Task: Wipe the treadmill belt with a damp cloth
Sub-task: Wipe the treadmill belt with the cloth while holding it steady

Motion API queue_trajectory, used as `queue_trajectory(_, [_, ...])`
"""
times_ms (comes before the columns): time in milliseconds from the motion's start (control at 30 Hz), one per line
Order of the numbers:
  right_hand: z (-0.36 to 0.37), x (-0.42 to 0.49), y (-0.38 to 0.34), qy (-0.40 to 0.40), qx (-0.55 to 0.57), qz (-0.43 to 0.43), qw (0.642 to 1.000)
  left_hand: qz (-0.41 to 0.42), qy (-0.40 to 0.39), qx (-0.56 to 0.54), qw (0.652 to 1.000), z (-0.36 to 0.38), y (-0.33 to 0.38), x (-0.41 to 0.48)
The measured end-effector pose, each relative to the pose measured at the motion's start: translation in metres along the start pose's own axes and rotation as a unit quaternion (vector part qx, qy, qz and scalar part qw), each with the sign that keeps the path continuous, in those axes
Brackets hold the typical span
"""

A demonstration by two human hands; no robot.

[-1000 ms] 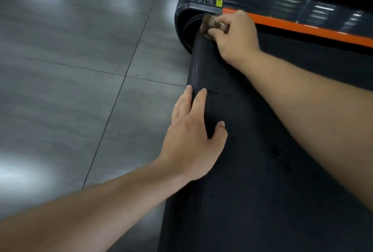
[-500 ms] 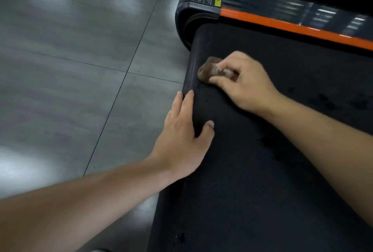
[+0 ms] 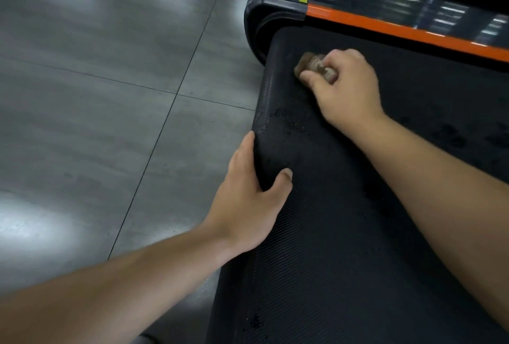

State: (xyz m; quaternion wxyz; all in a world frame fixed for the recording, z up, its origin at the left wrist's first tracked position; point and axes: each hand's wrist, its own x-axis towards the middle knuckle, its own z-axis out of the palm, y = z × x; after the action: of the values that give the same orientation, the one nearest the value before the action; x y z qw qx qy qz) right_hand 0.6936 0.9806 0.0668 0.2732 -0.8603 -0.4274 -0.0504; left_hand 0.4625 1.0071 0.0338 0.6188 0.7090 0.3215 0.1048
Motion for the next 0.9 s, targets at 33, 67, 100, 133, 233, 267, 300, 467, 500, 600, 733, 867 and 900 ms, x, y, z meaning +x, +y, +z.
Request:
queue_trajectory(33, [0.004, -0.011, -0.009, -0.014, 0.006, -0.031, 0.999, 0.004, -0.001, 0.002, 1.000, 0.000, -0.001, 0.000])
queue_trajectory(67, [0.006, -0.026, -0.018, -0.047, 0.033, -0.077, 0.995, 0.011, 0.000, 0.006, 1.000, 0.000, -0.001, 0.001])
queue_trajectory(100, [0.005, -0.040, -0.027, -0.089, 0.061, -0.115, 0.988, 0.015, 0.000, 0.008, 1.000, 0.000, -0.001, 0.001])
queue_trajectory(133, [0.003, -0.042, -0.029, -0.119, 0.074, -0.137, 0.981, 0.016, -0.001, 0.005, 1.000, 0.000, 0.000, 0.000])
queue_trajectory(233, [0.012, 0.016, -0.022, -0.067, -0.013, -0.143, 0.987, 0.011, 0.003, -0.011, 1.000, 0.000, -0.001, -0.001])
queue_trajectory(267, [0.017, 0.043, -0.019, -0.043, -0.030, -0.105, 0.993, 0.008, 0.002, -0.015, 1.000, 0.000, -0.001, -0.001])
queue_trajectory(300, [0.021, 0.066, -0.016, -0.022, -0.037, -0.068, 0.997, 0.008, -0.001, -0.018, 1.000, 0.000, 0.000, -0.002])
queue_trajectory(467, [0.022, 0.020, -0.036, -0.068, -0.052, -0.099, 0.991, 0.009, -0.037, -0.044, 0.998, -0.008, -0.003, -0.011])
queue_trajectory(500, [0.014, -0.008, -0.040, -0.107, -0.023, -0.141, 0.984, 0.006, -0.039, -0.047, 0.998, -0.008, -0.007, -0.015])
queue_trajectory(600, [-0.011, -0.048, -0.040, -0.206, 0.026, -0.219, 0.953, 0.004, -0.028, -0.038, 0.999, -0.005, -0.010, -0.026])
queue_trajectory(733, [-0.003, 0.002, -0.027, -0.068, -0.027, -0.070, 0.995, 0.005, -0.021, -0.029, 0.999, -0.005, -0.009, -0.028])
queue_trajectory(867, [-0.002, -0.069, -0.050, -0.148, 0.046, -0.154, 0.976, -0.002, -0.030, -0.060, 0.998, -0.004, -0.019, -0.034])
queue_trajectory(900, [-0.007, -0.083, -0.051, -0.186, 0.074, -0.181, 0.963, 0.001, -0.028, -0.064, 0.998, -0.003, -0.020, -0.035])
